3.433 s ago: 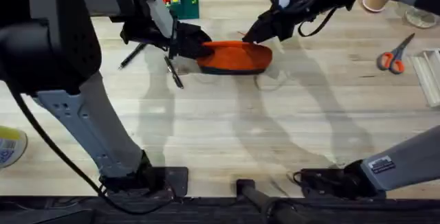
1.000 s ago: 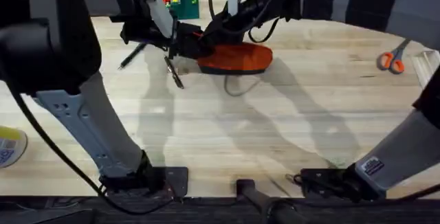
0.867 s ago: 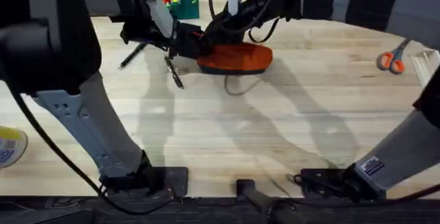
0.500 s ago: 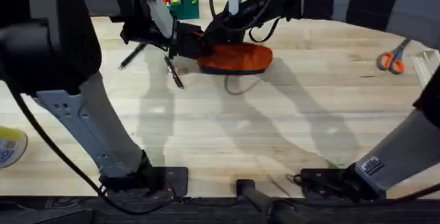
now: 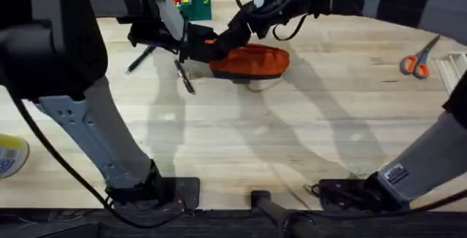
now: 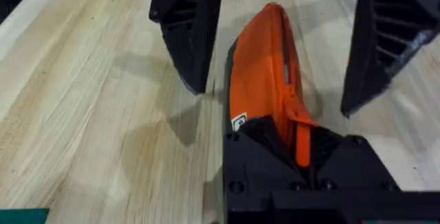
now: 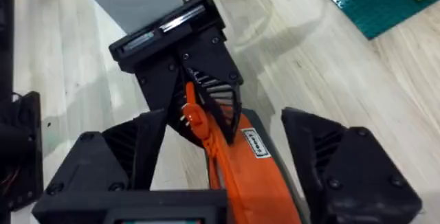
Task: Unzip the bag, pick up the pens from the table one at a time and place them inside, then zip the bag closed.
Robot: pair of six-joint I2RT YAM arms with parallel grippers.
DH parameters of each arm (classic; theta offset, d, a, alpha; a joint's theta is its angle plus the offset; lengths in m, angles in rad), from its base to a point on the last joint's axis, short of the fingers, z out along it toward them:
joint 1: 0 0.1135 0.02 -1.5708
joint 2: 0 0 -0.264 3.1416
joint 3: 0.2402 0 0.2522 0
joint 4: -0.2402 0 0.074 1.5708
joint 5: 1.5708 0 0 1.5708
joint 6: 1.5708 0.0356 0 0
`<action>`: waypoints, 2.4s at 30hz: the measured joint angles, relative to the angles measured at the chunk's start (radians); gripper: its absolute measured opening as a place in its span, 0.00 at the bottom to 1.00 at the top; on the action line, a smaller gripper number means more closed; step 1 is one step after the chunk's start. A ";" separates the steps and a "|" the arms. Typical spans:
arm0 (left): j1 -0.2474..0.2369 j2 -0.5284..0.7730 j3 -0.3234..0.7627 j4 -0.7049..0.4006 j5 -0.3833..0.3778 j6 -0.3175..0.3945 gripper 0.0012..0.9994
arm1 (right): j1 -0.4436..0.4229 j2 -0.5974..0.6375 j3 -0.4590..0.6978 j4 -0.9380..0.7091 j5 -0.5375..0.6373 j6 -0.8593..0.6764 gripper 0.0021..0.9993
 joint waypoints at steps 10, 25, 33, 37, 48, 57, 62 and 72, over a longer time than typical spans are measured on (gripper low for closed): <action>0.000 0.000 0.000 0.001 0.007 0.000 0.45 | -0.019 0.000 0.000 0.006 0.000 0.009 1.00; 0.019 0.000 0.002 -0.008 0.054 0.000 0.99 | -0.044 0.000 0.000 0.104 0.000 0.018 1.00; 0.072 0.000 0.100 -0.170 0.050 0.000 1.00 | -0.053 -0.009 0.004 0.108 0.014 0.093 1.00; 0.073 0.000 0.164 -0.235 0.018 0.000 1.00 | -0.064 -0.039 0.004 0.107 0.028 0.116 1.00; 0.075 0.000 0.361 -0.393 -0.036 -0.091 1.00 | -0.085 -0.150 0.013 -0.035 0.034 0.133 1.00; 0.042 -0.048 0.528 -0.370 -0.220 -0.417 1.00 | -0.139 -0.208 0.013 -0.135 0.035 0.133 1.00; 0.001 -0.090 0.573 -0.367 -0.342 -0.602 1.00 | -0.173 -0.248 0.013 -0.193 0.035 0.133 1.00; -0.051 -0.226 0.573 -0.416 -0.537 -0.862 1.00 | -0.211 -0.323 0.013 -0.360 0.040 0.068 0.94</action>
